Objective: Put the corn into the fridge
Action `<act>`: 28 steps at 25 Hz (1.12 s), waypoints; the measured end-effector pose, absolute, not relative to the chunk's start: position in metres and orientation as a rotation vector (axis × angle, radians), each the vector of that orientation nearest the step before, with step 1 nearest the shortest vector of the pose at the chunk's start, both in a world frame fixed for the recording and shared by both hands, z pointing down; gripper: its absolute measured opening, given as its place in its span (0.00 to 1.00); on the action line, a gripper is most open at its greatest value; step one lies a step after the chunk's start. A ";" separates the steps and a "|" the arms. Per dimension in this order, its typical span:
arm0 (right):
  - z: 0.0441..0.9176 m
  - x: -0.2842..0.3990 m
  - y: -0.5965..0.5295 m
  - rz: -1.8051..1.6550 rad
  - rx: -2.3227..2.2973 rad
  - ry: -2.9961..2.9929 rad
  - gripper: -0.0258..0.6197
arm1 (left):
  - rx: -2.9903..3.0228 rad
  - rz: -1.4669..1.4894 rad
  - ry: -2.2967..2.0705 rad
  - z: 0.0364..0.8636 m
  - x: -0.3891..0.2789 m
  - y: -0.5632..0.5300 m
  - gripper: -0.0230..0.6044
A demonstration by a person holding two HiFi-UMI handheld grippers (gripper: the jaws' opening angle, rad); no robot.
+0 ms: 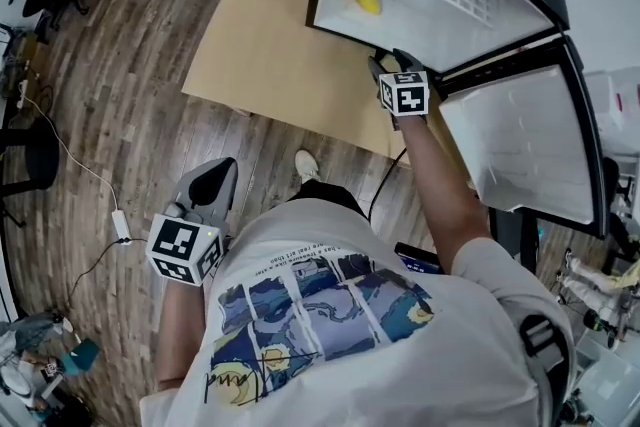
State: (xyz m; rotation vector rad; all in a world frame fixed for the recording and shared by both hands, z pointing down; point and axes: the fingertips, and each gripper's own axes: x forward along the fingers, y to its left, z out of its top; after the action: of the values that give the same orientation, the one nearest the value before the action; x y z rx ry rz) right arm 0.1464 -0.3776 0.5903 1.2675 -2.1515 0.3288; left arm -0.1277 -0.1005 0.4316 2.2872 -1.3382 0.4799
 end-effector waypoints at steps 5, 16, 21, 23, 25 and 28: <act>0.584 0.148 -0.331 0.349 1.273 -2.146 0.39 | 2.328 0.479 -1.300 0.432 -0.128 -0.084 0.05; 0.546 0.137 -0.220 0.332 1.313 -2.203 0.16 | 2.393 0.451 -1.239 0.432 -0.125 -0.027 0.05; 0.538 0.129 -0.168 0.384 1.288 -2.231 0.09 | 2.393 0.434 -1.204 0.442 -0.124 0.001 0.05; 0.537 0.127 -0.151 0.396 1.278 -2.236 0.08 | 2.396 0.429 -1.188 0.445 -0.122 0.010 0.05; 0.535 0.125 -0.135 0.394 1.263 -2.240 0.08 | 2.405 0.427 -1.171 0.447 -0.119 0.017 0.05; 0.529 0.119 -0.113 0.382 1.240 -2.253 0.07 | 2.419 0.428 -1.147 0.450 -0.115 0.025 0.05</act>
State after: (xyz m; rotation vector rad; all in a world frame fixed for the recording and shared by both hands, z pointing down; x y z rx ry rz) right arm 0.1189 -0.1134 0.5295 1.2395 -2.2526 0.3821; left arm -0.1149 0.0250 0.4505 2.4194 -1.1474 0.4276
